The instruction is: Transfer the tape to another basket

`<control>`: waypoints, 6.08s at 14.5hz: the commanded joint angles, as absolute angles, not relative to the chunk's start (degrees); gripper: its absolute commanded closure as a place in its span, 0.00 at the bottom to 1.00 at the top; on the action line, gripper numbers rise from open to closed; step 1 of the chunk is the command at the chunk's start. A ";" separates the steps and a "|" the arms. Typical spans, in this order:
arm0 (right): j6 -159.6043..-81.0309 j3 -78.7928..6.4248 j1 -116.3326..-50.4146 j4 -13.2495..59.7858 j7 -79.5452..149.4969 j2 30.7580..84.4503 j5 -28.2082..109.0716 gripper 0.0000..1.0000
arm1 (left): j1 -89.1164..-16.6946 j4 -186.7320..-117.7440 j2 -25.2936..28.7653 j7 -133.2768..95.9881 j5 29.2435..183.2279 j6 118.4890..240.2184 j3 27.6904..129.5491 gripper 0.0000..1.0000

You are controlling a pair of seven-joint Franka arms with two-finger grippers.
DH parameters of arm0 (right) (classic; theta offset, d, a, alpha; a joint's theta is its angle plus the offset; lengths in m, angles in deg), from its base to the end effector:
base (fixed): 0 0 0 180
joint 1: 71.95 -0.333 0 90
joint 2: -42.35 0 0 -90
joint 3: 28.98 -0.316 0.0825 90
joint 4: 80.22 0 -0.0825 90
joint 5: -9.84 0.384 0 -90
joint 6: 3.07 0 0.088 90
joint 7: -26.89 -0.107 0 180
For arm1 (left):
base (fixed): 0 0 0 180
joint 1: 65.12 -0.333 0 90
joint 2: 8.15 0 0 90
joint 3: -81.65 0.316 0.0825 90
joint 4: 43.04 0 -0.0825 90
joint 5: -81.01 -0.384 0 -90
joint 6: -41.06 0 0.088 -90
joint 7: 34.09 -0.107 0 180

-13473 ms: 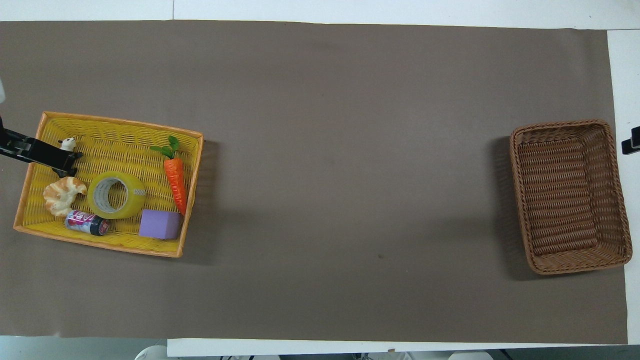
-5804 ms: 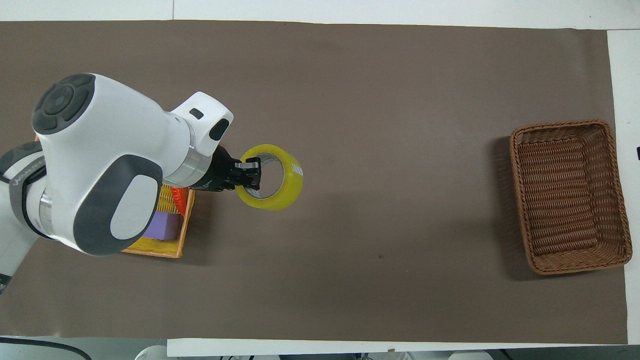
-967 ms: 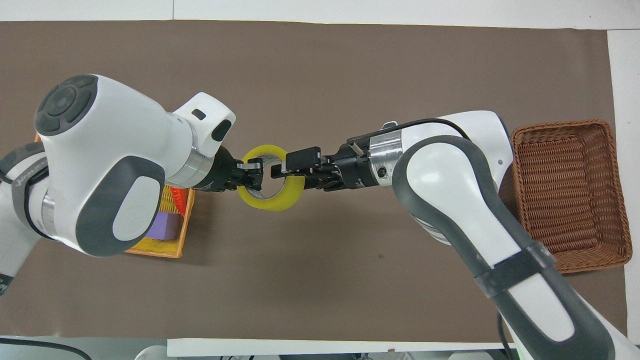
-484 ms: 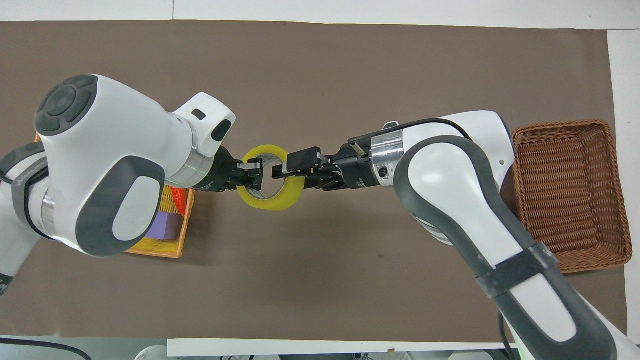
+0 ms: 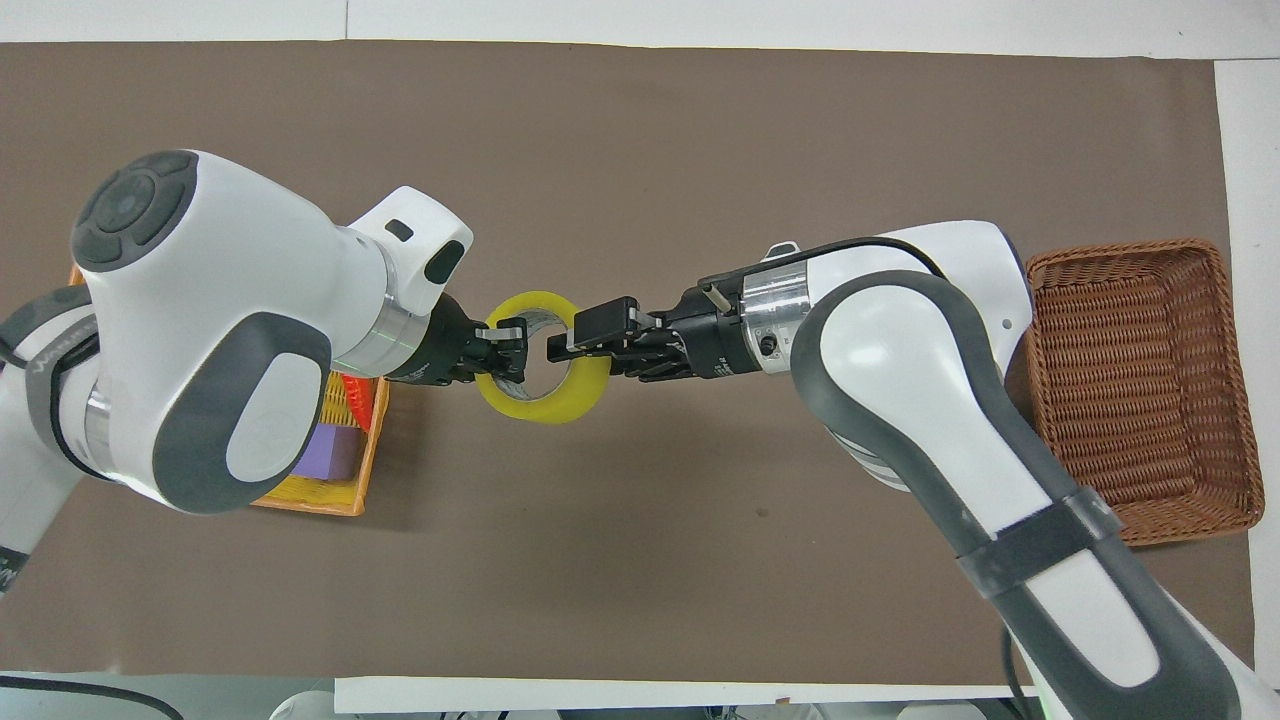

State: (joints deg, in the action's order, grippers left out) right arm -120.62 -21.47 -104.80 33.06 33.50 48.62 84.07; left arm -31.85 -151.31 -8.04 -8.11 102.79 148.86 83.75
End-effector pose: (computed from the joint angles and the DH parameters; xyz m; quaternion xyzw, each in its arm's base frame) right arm 0.5144 0.3035 0.4446 -0.8495 0.0563 0.0969 0.5156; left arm 0.4666 -0.3148 0.5032 0.9836 0.0141 -0.0902 0.1553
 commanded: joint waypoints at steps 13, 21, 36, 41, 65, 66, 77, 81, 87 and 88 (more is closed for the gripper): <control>-108.04 -20.99 -90.44 34.04 38.04 46.13 76.23 0.88 | -50.67 -146.65 -15.09 -14.20 88.59 136.25 85.16 0.00; -89.85 -20.90 -62.14 31.84 49.55 46.31 61.11 0.87 | -70.31 -147.72 -15.62 -26.09 87.52 136.60 85.25 0.00; -87.71 -20.90 -42.07 25.69 86.13 59.04 35.59 0.87 | -64.24 -136.28 -12.71 -33.28 77.76 123.32 83.76 0.00; -91.92 -20.90 -42.59 26.56 87.71 59.31 35.07 0.87 | -64.68 -137.43 -13.16 -33.03 77.85 123.76 83.93 0.00; -98.97 -21.51 -59.98 23.59 64.73 43.68 23.30 0.00 | -58.62 -135.94 -12.28 -35.85 81.19 125.09 86.31 0.00; -98.70 -21.43 -62.26 23.40 60.42 42.54 21.20 0.00 | -58.97 -136.11 -12.37 -35.67 81.19 124.73 86.31 0.00; -82.17 -21.51 -71.68 8.11 32.25 44.99 8.35 0.00 | -59.23 -136.12 -12.37 -35.67 81.19 124.82 86.48 0.00; -82.17 -20.81 -73.44 7.32 32.16 45.16 8.08 0.00 | -59.32 -136.12 -12.37 -35.67 81.19 124.82 86.48 0.00; -81.64 -19.41 -73.97 10.30 31.99 42.26 8.26 0.00 | -59.32 -136.12 -12.37 -35.67 81.19 124.82 86.48 0.00; -82.34 -19.40 -73.88 10.57 31.99 42.26 8.26 0.00 | -59.32 -136.12 -12.37 -35.67 81.19 124.82 86.48 0.00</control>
